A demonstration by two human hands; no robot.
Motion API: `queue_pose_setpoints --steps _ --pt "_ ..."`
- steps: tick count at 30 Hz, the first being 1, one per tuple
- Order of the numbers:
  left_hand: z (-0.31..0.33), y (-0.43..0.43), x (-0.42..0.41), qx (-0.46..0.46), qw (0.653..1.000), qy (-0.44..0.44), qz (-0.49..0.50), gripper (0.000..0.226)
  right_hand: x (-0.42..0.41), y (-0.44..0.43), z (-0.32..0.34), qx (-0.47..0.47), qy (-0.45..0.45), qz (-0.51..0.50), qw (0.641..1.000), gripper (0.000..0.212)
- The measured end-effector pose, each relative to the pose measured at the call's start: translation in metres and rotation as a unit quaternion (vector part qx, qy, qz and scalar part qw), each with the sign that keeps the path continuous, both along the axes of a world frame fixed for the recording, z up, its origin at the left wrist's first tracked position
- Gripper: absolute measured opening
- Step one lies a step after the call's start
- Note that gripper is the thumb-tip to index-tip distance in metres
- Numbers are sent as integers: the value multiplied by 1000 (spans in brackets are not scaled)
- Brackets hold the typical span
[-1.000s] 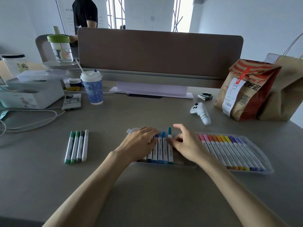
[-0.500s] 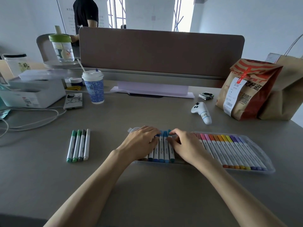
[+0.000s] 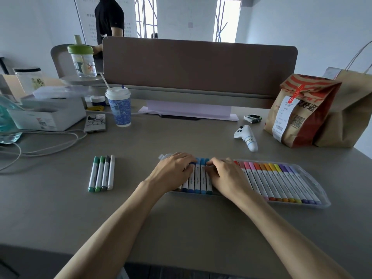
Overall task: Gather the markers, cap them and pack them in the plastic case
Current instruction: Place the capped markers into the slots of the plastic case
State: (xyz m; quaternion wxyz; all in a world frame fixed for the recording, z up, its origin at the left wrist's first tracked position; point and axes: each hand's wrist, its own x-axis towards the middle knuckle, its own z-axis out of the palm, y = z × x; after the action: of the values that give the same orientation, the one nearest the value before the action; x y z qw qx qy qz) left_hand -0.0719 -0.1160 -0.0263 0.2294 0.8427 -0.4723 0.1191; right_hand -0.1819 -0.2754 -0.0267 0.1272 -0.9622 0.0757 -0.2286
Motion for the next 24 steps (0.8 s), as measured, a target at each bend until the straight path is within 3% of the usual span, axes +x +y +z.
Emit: queue_pose_setpoints --steps 5,11,15,20,24 --pt "5 7 -6 -54 998 4 34 24 -3 1 8 -7 -66 34 997 22" --pt "8 56 -16 -139 989 34 40 26 12 39 26 -7 -64 113 991 19" --pt "25 111 -14 -214 966 59 134 17 41 83 34 43 -75 167 982 16" --pt "26 182 10 -130 909 126 376 13 78 142 31 108 -60 197 972 13" --pt "20 207 30 -59 874 220 430 22 94 174 31 156 -42 180 970 13"
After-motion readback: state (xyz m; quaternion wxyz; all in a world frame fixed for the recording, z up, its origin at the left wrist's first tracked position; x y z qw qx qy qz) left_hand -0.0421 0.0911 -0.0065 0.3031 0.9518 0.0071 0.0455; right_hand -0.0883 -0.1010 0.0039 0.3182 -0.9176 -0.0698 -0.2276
